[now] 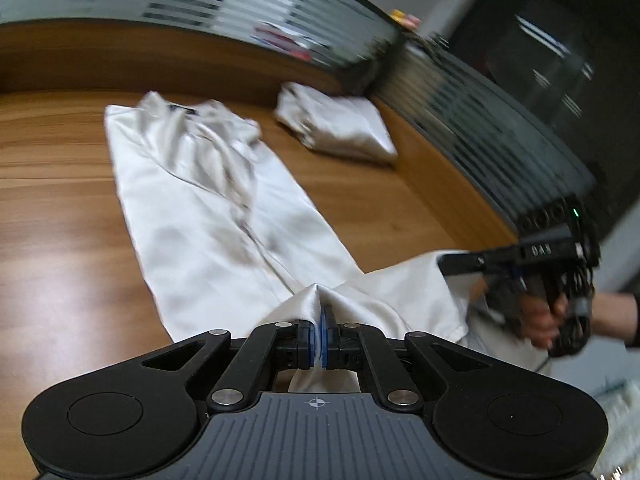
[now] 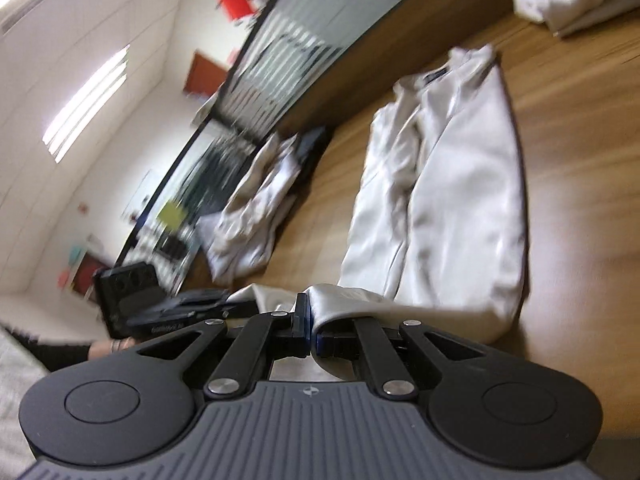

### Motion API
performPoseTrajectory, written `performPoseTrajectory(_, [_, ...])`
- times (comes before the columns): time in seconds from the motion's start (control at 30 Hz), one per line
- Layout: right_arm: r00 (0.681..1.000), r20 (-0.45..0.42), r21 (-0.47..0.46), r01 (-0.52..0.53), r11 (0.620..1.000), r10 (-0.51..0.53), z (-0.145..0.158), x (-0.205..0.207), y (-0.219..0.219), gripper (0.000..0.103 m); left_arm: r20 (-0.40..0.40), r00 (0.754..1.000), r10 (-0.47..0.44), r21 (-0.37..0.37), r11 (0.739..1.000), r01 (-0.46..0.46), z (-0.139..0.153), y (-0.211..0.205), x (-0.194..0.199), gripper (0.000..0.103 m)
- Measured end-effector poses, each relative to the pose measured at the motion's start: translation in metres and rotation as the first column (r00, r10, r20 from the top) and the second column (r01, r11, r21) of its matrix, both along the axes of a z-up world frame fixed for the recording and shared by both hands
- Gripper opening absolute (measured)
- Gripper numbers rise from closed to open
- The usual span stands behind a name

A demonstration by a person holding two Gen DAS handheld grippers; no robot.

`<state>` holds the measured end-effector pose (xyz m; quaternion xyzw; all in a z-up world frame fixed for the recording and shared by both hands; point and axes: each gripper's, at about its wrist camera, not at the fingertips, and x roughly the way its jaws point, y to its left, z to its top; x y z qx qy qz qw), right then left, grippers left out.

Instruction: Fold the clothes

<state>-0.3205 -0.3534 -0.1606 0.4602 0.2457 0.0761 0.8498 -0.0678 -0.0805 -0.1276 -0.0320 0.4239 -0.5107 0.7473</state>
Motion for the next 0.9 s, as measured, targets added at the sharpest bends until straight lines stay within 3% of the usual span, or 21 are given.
performPoseTrajectory(0.2, [0.988, -0.060, 0.010, 0.140, 0.990, -0.139, -0.012, 0.041, -0.034, 0.003, -0.065, 0.992, 0.104, 0.003, 0.995, -0.104, -0.017, -0.009, 0.057, 0.005])
performPoseTrajectory(0.47, [0.952, -0.227, 0.012, 0.214, 0.977, -0.206, -0.044, 0.096, -0.077, 0.008, -0.144, 0.987, 0.068, 0.112, 0.992, -0.052, -0.052, -0.037, 0.112, 0.008])
performPoseTrajectory(0.53, [0.939, -0.280, 0.023, 0.212, 0.977, -0.197, -0.053, 0.106, -0.085, 0.010, -0.182, 0.982, 0.059, 0.143, 0.989, -0.033, -0.061, -0.041, 0.123, 0.014])
performPoseTrajectory(0.6, [0.921, -0.342, 0.022, 0.206, 0.978, -0.186, -0.059, 0.114, -0.091, 0.029, -0.209, 0.977, 0.051, 0.176, 0.984, -0.014, -0.065, -0.044, 0.131, 0.020])
performPoseTrajectory(0.67, [0.901, -0.398, 0.015, 0.196, 0.980, -0.174, -0.062, 0.120, -0.095, 0.041, -0.231, 0.972, 0.052, 0.204, 0.979, -0.003, -0.067, -0.046, 0.138, 0.037])
performPoseTrajectory(0.77, [0.886, -0.440, 0.002, 0.165, 0.986, -0.147, -0.058, 0.122, -0.097, 0.047, -0.237, 0.969, 0.068, 0.195, 0.981, -0.022, -0.056, -0.040, 0.142, 0.052])
performPoseTrajectory(0.8, [0.879, -0.456, -0.010, 0.152, 0.988, -0.140, -0.054, 0.122, -0.097, 0.053, -0.230, 0.970, 0.075, 0.191, 0.981, -0.031, -0.051, -0.038, 0.143, 0.055])
performPoseTrajectory(0.9, [0.856, -0.504, -0.060, 0.099, 0.993, -0.116, -0.040, 0.122, -0.097, 0.057, -0.191, 0.977, 0.092, 0.177, 0.982, -0.058, -0.032, -0.030, 0.139, 0.061])
